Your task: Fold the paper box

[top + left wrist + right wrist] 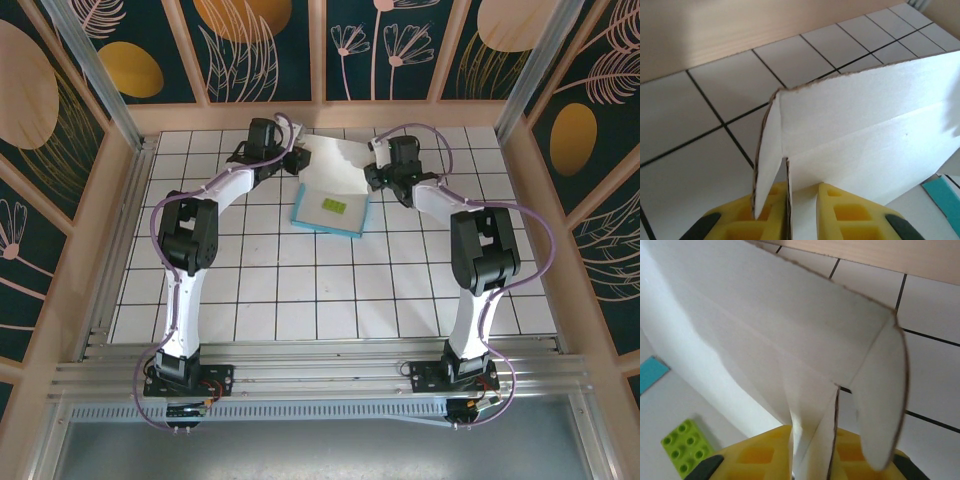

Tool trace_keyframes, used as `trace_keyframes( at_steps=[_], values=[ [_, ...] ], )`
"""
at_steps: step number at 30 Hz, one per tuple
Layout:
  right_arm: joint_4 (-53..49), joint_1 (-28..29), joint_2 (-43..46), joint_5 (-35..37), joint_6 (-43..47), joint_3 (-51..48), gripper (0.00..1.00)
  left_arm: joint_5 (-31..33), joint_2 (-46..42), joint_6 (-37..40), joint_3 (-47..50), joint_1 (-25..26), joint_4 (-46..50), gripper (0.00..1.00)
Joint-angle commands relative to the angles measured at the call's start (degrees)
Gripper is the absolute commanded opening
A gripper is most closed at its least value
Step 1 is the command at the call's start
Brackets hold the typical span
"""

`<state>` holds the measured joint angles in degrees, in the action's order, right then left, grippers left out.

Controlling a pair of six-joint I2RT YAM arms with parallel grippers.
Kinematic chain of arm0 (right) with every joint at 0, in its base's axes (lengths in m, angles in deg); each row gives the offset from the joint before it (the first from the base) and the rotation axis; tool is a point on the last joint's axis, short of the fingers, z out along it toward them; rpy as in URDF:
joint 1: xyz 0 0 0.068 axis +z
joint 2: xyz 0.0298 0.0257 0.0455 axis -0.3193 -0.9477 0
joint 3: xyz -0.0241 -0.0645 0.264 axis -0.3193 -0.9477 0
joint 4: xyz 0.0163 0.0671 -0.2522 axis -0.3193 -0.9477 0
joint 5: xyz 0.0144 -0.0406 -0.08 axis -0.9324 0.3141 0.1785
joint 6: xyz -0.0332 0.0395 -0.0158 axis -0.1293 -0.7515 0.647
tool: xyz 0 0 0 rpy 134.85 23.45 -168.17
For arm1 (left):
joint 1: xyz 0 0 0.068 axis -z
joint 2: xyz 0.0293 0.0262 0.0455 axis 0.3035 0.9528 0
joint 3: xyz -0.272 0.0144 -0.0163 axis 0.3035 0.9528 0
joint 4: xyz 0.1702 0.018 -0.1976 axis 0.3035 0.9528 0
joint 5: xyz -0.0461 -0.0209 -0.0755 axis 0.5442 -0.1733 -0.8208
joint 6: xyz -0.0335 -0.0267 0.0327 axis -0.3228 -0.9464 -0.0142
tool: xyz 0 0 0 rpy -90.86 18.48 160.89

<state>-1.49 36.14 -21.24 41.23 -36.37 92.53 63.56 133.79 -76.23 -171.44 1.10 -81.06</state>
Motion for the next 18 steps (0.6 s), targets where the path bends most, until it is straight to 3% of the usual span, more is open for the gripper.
trace_keyframes(
  at_steps=[1,8,18],
  values=[
    [6.4,1.3,2.6,0.8,-6.0,-1.8,0.22,1.5,-3.6,-5.2,2.4,0.8,-5.1,0.17],
    [10.7,2.6,2.5,2.9,-12.9,-4.1,0.33,3.7,-5.0,-8.9,6.8,1.9,-7.3,0.12],
    [13.4,2.8,2.0,2.0,-21.7,-6.2,0.39,6.0,-5.8,-11.5,8.3,2.9,-8.5,0.05]
  ],
)
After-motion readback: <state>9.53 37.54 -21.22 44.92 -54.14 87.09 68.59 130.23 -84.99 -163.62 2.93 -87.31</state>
